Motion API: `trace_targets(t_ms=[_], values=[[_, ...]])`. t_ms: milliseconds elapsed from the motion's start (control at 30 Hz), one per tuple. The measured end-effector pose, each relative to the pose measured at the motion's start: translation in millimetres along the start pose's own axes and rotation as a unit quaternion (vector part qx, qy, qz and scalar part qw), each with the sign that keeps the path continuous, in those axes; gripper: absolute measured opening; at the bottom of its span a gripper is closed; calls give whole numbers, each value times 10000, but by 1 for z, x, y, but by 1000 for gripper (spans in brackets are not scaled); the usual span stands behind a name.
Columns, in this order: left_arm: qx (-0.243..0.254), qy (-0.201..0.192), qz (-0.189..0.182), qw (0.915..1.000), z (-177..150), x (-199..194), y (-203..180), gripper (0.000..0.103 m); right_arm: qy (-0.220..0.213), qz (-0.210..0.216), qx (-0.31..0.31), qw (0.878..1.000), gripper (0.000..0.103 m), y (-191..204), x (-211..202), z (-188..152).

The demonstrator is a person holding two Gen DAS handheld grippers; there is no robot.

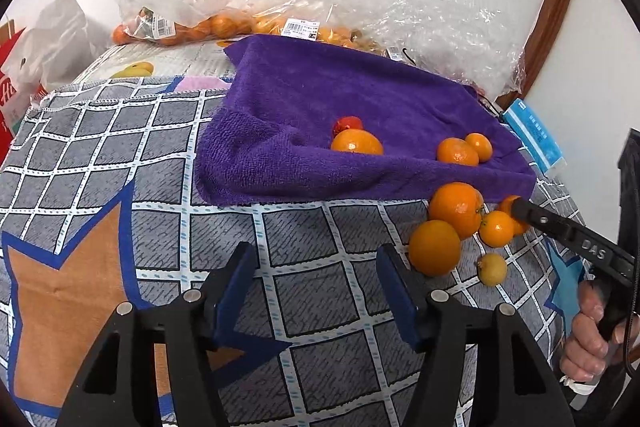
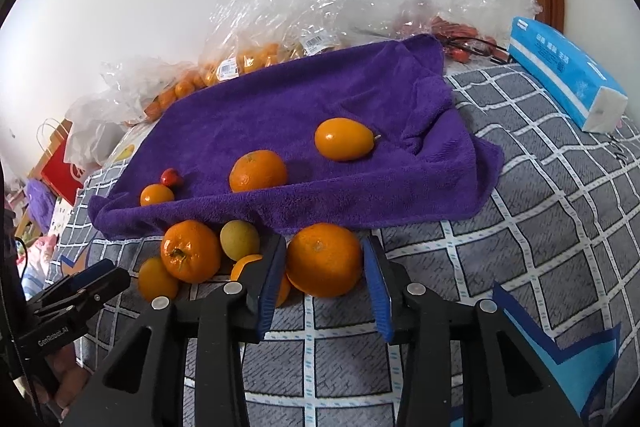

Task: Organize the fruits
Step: 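Lower the right tool onto another large mandarin and close it, then lower the left tool onto a round orange and close it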

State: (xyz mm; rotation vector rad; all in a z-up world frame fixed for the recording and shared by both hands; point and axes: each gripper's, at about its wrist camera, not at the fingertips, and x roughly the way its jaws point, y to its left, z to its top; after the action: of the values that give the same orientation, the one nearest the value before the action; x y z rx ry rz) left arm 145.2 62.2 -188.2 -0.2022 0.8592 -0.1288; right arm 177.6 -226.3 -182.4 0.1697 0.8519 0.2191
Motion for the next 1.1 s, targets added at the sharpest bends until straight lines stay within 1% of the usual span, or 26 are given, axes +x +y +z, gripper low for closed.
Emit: trace_targets(t_ms=[67, 167, 267, 333, 400, 467, 500, 533, 667, 767, 800, 833, 867, 933, 1000, 1100], values=[[-9, -2, -11, 10000, 0, 0, 0, 61, -103, -101, -64, 9999, 39, -3, -12, -1], [-26, -5, -34, 10000, 1, 0, 1, 61, -49, -177, -188, 9997, 39, -5, -21, -5], [-29, -5, -35, 10000, 0, 0, 1, 61, 137, -122, -228, 9996, 40, -8, -17, -15], [-10, 8, -23, 10000, 0, 0, 1, 62, 81, -124, -220, 9996, 41, -9, -14, -19], [53, 31, 34, 10000, 0, 0, -1, 63, 88, -167, -285, 9994, 42, -6, -11, -21], [128, 60, 83, 9999, -1, 1, -4, 66, 119, -339, -420, 9985, 42, -2, -4, -24], [173, 76, 103, 9998, -1, 2, -6, 67, 196, -396, -461, 9980, 42, -1, -1, -24], [211, 91, 138, 9996, -1, 3, -8, 68, 174, -419, -501, 9977, 42, 0, -1, -24], [392, 147, 307, 9987, -1, 5, -15, 68, 166, -386, -492, 9979, 41, -2, -2, -24], [534, 184, 351, 9978, -4, 3, -20, 67, 37, -431, -531, 9977, 41, -1, -8, -26], [610, 228, 332, 9973, -7, 1, -24, 63, -17, -434, -568, 9974, 41, 0, -10, -27], [693, 265, 243, 9969, -10, -1, -29, 57, -89, -427, -607, 9972, 41, 1, -14, -28], [752, 292, 112, 9967, -11, -3, -33, 56, -136, -413, -618, 9971, 41, 1, -16, -28], [865, 322, -200, 9955, -12, -5, -47, 56, -162, -348, -607, 9974, 41, 1, -17, -28], [993, 273, -227, 9944, -10, -3, -60, 56, -130, -301, -562, 9979, 41, 0, -17, -27], [1191, 253, -219, 9923, -3, 8, -75, 57, -200, -265, -465, 9984, 41, -3, -19, -27]])
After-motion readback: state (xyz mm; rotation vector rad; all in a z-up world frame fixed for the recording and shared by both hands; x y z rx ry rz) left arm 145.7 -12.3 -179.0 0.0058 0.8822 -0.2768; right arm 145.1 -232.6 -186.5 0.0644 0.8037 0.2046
